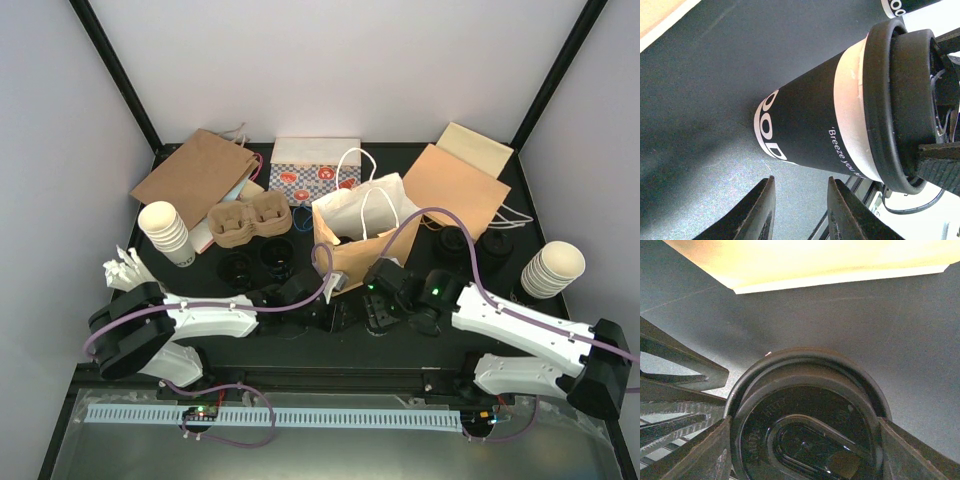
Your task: Pack the takeout coffee
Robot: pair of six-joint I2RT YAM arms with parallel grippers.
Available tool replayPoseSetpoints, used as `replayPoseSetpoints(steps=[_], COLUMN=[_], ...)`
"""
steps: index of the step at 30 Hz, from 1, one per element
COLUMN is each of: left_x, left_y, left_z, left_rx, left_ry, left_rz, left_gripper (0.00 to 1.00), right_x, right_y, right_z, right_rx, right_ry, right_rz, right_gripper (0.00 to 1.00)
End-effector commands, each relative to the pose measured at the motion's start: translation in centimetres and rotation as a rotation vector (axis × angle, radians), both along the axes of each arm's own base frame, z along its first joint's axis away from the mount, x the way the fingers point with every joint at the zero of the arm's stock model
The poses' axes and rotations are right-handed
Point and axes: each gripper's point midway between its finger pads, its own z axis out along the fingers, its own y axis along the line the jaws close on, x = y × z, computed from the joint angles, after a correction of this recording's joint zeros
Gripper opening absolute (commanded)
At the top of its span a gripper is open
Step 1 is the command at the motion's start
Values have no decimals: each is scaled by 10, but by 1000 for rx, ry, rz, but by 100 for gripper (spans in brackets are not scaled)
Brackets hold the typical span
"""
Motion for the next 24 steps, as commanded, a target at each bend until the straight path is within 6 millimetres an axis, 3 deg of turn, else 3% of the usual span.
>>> replayPoseSetpoints(steps=[1, 17, 24], left_x=[1, 5, 3], left_y=[-11, 7, 26], left_z=[17, 28, 40], left_rx=[-46, -49, -57], left_ry=[-25, -70, -90], left_rz=[-18, 43, 89], left_gripper=[30, 30, 30], right_x=[-4, -20, -32], right_y=[-1, -6, 8], right_z=[-18, -44, -42], right_rx=[-45, -112, -65], right_ry=[36, 141, 181], right_rz=[16, 60, 149], right_gripper=[69, 68, 66])
